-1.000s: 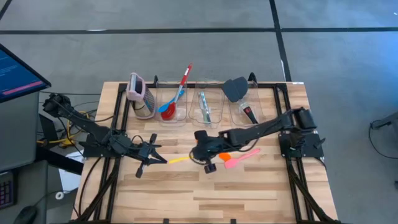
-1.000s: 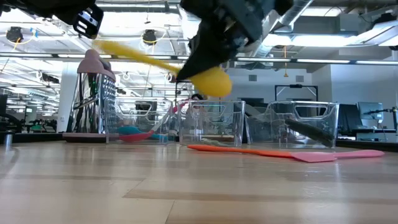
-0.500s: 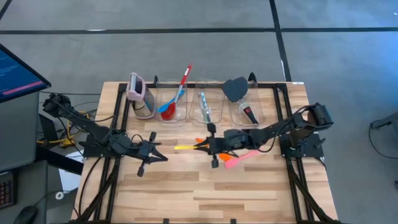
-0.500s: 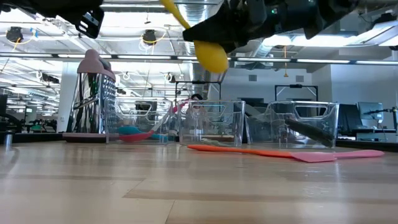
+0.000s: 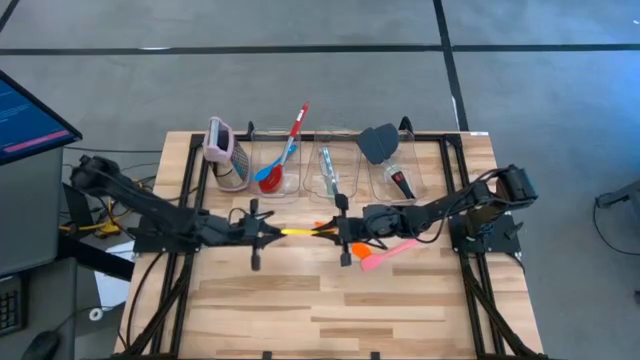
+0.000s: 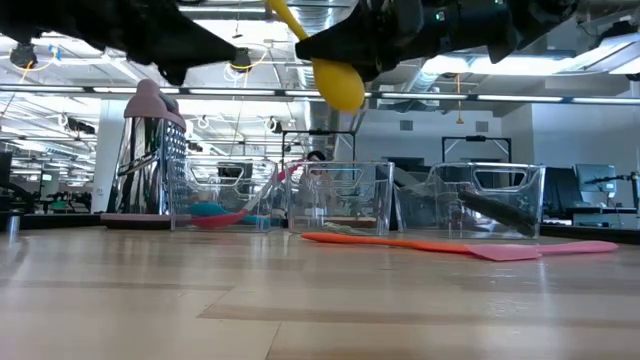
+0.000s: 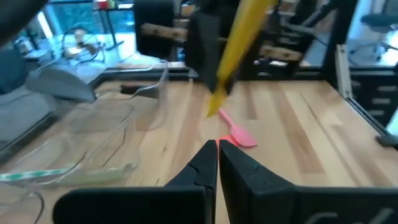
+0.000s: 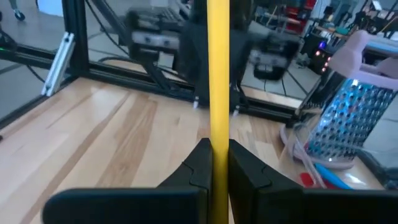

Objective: Pick & Place Kitchen Items
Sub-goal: Put the yellow serving spoon into the left transparent bin

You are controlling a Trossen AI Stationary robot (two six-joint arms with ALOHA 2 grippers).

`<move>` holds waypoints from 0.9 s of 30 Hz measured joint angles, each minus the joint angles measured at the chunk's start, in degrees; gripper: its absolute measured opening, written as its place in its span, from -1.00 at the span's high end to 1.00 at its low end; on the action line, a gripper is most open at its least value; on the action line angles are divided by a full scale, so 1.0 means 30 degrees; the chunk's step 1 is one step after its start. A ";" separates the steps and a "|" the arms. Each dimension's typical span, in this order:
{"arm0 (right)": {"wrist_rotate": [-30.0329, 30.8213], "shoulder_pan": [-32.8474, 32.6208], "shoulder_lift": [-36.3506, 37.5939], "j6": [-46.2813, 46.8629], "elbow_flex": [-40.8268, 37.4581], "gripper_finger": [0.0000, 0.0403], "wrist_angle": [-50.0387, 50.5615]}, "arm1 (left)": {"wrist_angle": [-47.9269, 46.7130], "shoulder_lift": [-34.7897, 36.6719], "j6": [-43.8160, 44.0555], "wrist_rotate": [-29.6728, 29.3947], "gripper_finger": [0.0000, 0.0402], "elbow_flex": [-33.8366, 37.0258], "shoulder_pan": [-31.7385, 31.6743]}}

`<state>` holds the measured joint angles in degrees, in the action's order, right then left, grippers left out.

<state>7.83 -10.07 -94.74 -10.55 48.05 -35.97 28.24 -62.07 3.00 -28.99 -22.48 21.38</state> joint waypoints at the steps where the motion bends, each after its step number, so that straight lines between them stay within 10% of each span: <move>1: -0.0007 0.0007 0.0007 -0.0040 0.0007 0.91 -0.0026 | 0.0427 -0.0316 0.0205 0.0000 0.99 0.0000 -0.0218; 27: 0.1917 -0.0262 0.1246 -0.0177 0.0015 0.91 0.2575 | 0.3205 -0.1003 -0.0254 0.0029 0.98 0.0015 -0.1610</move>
<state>13.58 -10.85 -91.00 -11.08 48.10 -28.25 37.85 -65.08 2.24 -28.91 -22.44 16.55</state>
